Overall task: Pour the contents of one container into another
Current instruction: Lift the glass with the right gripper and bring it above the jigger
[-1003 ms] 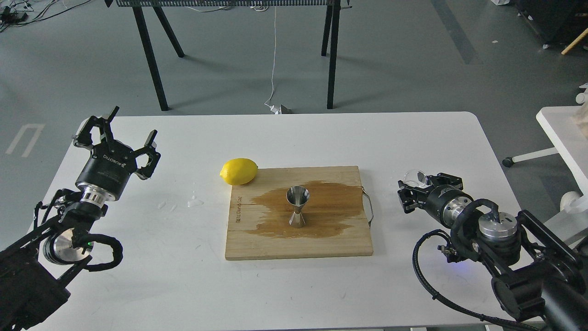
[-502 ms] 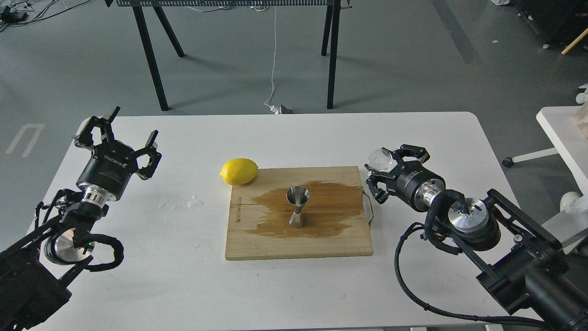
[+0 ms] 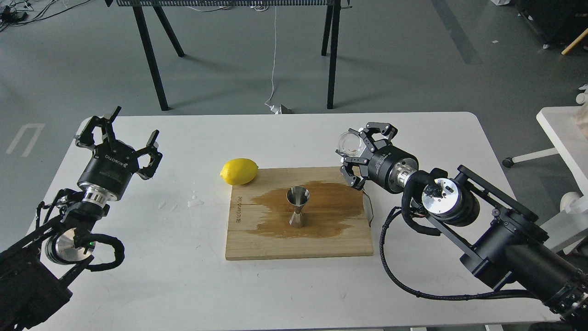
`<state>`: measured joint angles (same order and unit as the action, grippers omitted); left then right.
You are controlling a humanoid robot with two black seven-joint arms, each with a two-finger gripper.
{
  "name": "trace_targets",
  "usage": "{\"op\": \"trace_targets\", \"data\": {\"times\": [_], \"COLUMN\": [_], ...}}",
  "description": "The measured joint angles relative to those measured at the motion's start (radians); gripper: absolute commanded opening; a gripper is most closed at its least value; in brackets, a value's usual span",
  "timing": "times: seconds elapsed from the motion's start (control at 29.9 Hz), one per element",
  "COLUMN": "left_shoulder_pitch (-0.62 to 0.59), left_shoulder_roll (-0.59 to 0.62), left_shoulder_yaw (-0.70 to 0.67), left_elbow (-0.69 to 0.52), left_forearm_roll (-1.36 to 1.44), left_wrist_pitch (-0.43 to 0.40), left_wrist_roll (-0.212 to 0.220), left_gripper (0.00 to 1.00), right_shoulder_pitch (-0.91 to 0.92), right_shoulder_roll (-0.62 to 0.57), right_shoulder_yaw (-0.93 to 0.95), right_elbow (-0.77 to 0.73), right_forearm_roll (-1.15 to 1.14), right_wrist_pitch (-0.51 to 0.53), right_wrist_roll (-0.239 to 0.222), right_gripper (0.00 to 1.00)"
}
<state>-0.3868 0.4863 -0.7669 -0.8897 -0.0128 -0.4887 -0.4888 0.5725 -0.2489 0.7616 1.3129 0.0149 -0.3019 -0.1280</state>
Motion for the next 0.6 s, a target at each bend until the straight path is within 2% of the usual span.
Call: {"op": "trace_targets", "data": {"times": [0.6], "left_shoulder_pitch": [0.002], "left_shoulder_roll": [0.000], "left_shoulder_yaw": [0.000], "left_elbow": [0.003], "left_forearm_roll": [0.001], "left_wrist_pitch": [0.000], "left_wrist_roll": [0.000], "left_gripper": [0.88], "right_shoulder_pitch": [0.016], "right_shoulder_roll": [0.000], "right_shoulder_yaw": [-0.096], "right_elbow": [0.083], "right_forearm_roll": [-0.277], "right_wrist_pitch": [0.007], "right_wrist_roll": [-0.069], "right_gripper": [0.42]}}
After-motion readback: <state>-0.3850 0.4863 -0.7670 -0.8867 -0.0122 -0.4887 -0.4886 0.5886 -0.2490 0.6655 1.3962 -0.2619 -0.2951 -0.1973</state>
